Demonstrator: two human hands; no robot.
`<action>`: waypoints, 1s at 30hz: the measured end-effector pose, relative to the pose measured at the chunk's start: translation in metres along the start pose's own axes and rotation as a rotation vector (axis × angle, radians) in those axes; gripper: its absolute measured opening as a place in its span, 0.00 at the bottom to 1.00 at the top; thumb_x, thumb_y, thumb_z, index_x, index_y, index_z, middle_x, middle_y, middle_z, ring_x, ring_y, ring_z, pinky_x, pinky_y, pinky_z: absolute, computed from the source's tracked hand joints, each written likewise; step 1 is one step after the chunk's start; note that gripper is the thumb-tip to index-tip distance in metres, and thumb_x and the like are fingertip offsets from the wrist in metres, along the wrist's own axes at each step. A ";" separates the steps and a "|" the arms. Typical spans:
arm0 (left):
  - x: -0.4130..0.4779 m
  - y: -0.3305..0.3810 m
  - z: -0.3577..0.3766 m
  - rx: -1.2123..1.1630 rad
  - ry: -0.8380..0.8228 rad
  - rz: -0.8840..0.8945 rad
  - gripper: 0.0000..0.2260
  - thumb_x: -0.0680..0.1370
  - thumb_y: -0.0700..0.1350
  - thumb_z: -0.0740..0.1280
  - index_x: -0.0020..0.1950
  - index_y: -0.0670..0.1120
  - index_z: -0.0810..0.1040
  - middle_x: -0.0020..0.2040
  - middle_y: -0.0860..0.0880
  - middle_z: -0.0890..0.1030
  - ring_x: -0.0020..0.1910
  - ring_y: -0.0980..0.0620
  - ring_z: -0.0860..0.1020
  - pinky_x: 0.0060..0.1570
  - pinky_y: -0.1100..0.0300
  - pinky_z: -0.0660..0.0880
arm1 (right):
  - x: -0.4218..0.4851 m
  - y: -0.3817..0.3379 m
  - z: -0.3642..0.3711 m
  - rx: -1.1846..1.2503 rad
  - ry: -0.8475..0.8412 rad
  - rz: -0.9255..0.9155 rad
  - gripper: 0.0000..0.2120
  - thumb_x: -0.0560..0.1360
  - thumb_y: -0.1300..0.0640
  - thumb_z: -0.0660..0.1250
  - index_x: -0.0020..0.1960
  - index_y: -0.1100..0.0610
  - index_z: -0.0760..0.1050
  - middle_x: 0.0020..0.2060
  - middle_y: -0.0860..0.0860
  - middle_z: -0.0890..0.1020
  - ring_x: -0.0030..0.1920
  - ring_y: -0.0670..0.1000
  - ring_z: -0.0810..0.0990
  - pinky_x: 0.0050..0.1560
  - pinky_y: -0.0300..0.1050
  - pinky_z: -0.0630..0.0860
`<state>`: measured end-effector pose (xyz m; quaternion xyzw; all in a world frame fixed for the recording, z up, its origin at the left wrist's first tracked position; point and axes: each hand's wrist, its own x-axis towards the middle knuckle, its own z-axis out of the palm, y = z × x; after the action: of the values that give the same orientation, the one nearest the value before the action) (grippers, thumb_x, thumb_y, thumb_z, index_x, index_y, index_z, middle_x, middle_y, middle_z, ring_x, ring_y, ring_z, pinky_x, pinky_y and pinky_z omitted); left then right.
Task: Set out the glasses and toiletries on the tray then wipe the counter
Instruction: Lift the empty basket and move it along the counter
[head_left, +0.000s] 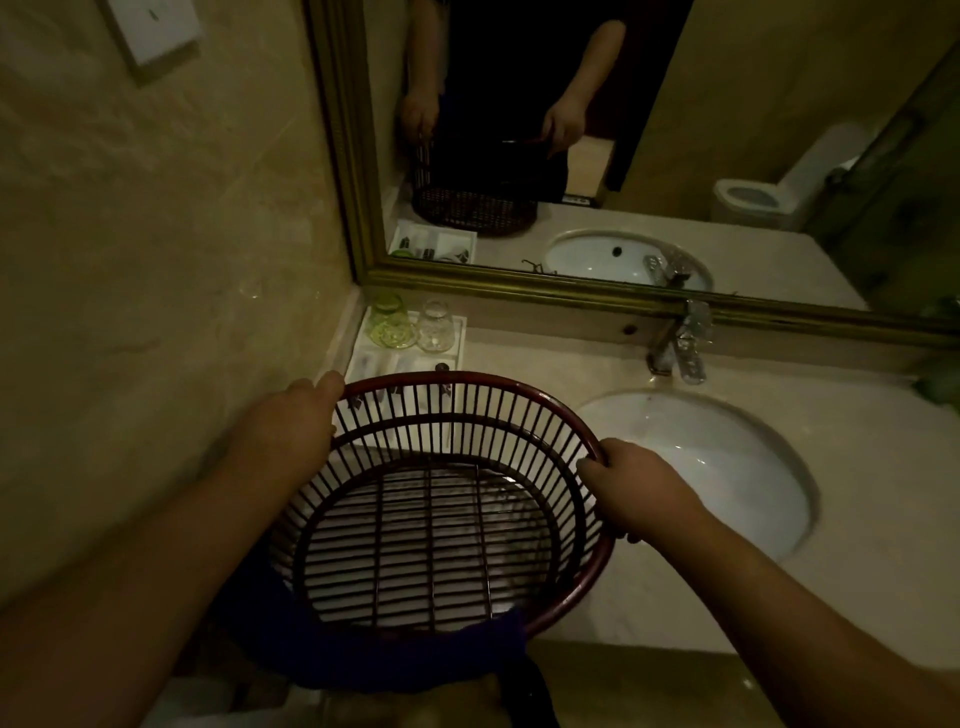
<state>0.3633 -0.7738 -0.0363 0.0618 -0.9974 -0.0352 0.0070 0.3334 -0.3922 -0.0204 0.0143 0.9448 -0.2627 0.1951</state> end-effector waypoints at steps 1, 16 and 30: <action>-0.001 0.000 -0.002 -0.040 -0.001 -0.017 0.16 0.75 0.45 0.70 0.60 0.48 0.68 0.47 0.43 0.77 0.40 0.43 0.78 0.38 0.47 0.79 | -0.001 0.000 0.001 0.008 0.002 0.003 0.10 0.73 0.45 0.58 0.43 0.48 0.75 0.30 0.50 0.83 0.23 0.50 0.82 0.21 0.42 0.76; -0.072 -0.003 -0.029 -0.068 -0.163 -0.292 0.24 0.76 0.48 0.68 0.70 0.49 0.67 0.54 0.43 0.80 0.45 0.47 0.76 0.46 0.54 0.76 | -0.001 0.010 -0.014 0.095 0.006 -0.094 0.06 0.75 0.52 0.64 0.42 0.52 0.77 0.34 0.51 0.82 0.31 0.51 0.80 0.30 0.45 0.75; -0.051 0.217 -0.084 -0.260 -0.016 -0.188 0.25 0.73 0.45 0.60 0.71 0.59 0.69 0.59 0.46 0.81 0.51 0.44 0.79 0.48 0.51 0.79 | -0.010 0.171 -0.173 0.047 0.129 -0.027 0.08 0.78 0.48 0.67 0.50 0.50 0.82 0.36 0.51 0.84 0.29 0.47 0.79 0.27 0.39 0.69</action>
<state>0.3882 -0.5580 0.0620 0.1530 -0.9743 -0.1650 0.0036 0.3022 -0.1573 0.0350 0.0231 0.9492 -0.2858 0.1297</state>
